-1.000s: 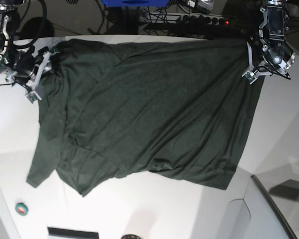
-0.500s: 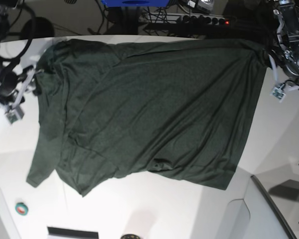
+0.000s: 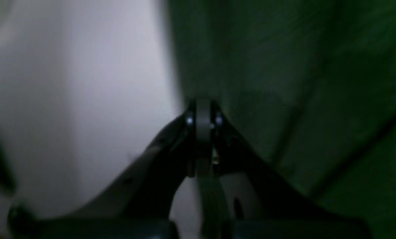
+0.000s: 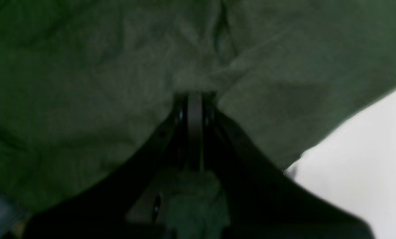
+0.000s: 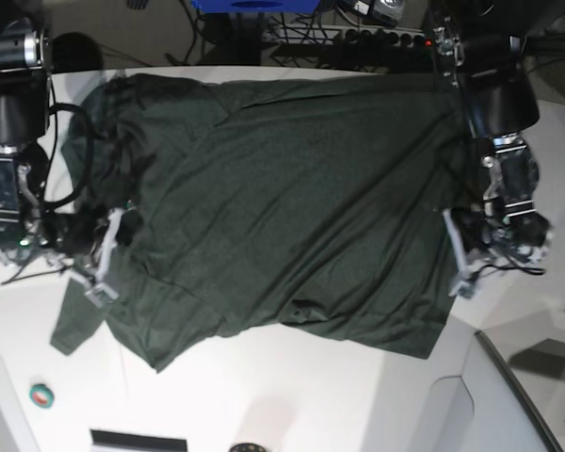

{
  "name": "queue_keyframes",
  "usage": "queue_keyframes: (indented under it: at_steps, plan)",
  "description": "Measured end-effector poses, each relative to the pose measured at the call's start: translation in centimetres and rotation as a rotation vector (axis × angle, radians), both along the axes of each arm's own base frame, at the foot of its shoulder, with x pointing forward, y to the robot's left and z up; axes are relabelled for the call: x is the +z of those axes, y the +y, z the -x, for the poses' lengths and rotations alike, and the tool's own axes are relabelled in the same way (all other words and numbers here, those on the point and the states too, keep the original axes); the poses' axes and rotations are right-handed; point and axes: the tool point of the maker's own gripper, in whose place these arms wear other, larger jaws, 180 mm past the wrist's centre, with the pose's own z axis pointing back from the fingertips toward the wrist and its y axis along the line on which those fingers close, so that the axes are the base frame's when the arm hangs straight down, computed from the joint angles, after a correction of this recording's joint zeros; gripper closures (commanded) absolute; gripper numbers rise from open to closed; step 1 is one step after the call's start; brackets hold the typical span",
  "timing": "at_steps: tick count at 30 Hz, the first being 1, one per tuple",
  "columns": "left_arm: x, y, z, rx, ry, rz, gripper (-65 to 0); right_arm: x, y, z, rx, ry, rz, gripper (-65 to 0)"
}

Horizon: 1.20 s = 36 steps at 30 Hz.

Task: Layout the t-shirt on the table in an organized manner, then fold the t-shirt properly
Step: 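Lower the shirt onto the table with both grippers holding its edge, then drag the shirt edge with both grippers to straighten it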

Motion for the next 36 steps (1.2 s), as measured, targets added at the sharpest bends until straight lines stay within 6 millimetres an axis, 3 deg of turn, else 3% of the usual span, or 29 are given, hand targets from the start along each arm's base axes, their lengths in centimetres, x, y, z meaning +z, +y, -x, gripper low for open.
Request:
queue_keyframes:
  at_steps: [2,5,7,16,22,26,28,31,34,36]
  plan:
    - [-1.4,-1.2,-0.3,-0.003,-0.004,0.034,0.0,-1.3,1.0,0.6,0.019,0.04,-0.008,-0.6]
    - [-3.8,-1.6,0.0,0.042,0.0,0.037,0.0,-1.9,1.7,0.0,-0.018,0.022,-0.078,-0.6]
    - [-5.3,-2.0,0.1,0.066,-0.007,0.067,0.0,-2.6,0.4,-0.2,-0.051,0.041,-0.074,-0.6]
    - [-6.0,-1.5,-6.6,0.245,-0.191,0.169,0.0,-3.7,-4.6,-3.8,-0.36,-0.036,-0.156,-0.6]
    - [-5.2,-1.9,-9.6,0.324,-0.269,0.181,0.0,-3.7,-8.2,-4.8,-0.501,-0.098,-0.071,-0.5]
    - [-3.6,-2.9,-11.7,0.314,-0.311,0.204,0.0,-3.0,-10.4,-5.1,-0.597,-0.11,-0.062,-0.3]
    - [-1.8,-3.0,-13.4,0.363,-0.348,0.256,0.0,-2.1,-11.4,-5.0,-0.609,-0.139,-0.071,-0.3]
    - [1.3,-2.5,-15.3,0.475,-0.388,0.378,0.0,1.1,-10.3,-5.2,-0.505,-0.246,-0.133,-0.8]
    - [2.8,0.2,-14.3,0.53,-0.424,0.402,0.0,3.6,-9.4,-4.6,-0.401,-0.272,-0.093,-0.9]
    - [2.3,3.0,-11.1,0.551,-0.411,0.355,0.0,5.2,-8.1,-3.8,-0.318,-0.297,-0.067,-2.3]
